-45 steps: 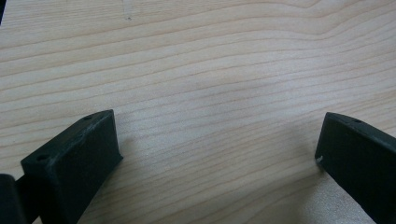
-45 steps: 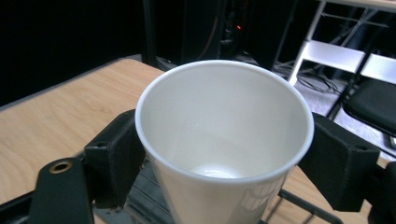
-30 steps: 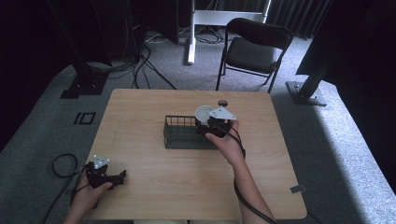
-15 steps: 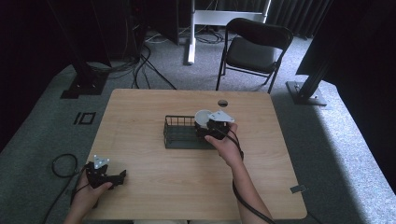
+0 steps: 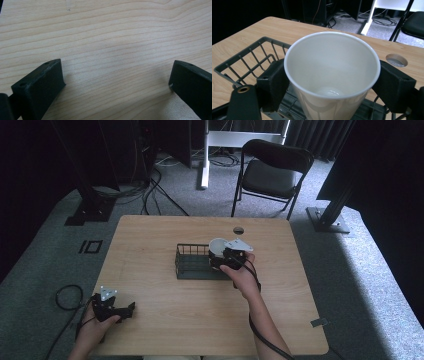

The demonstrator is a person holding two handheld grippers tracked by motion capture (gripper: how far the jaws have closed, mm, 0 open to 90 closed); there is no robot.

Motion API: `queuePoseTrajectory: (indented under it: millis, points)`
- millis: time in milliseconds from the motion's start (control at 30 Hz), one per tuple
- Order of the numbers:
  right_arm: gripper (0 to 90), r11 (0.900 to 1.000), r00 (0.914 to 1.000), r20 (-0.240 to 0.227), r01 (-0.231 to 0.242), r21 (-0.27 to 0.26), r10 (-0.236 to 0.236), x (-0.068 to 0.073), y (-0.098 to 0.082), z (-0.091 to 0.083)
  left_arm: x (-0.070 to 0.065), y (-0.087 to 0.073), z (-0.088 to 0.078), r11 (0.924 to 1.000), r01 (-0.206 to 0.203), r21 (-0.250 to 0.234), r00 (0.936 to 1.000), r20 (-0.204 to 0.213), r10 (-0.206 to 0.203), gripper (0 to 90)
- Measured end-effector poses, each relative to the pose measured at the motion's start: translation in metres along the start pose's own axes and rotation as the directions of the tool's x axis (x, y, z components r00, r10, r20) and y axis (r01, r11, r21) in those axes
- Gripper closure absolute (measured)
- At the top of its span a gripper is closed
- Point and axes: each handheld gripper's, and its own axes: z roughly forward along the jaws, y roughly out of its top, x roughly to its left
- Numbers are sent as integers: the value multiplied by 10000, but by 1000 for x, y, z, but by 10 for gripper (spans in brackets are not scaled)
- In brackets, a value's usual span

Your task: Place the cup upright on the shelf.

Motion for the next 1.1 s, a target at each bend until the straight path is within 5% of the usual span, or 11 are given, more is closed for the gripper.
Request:
queuePoseTrajectory:
  millis: [167,967,1100]
  points:
    - [115,9992,9989,-251,394,50,-392,0,1,-2,0,0,0,10000,6,0,10000,1,-6,0]
    - [112,9990,9990,-417,-160,-406,143,-21,2,-41,0,0,0,10000,-15,1,10000,-5,15,0]
    - [112,9994,9988,-446,190,-294,-203,-26,-5,-48,0,0,0,10000,-8,-2,10000,-6,8,0]
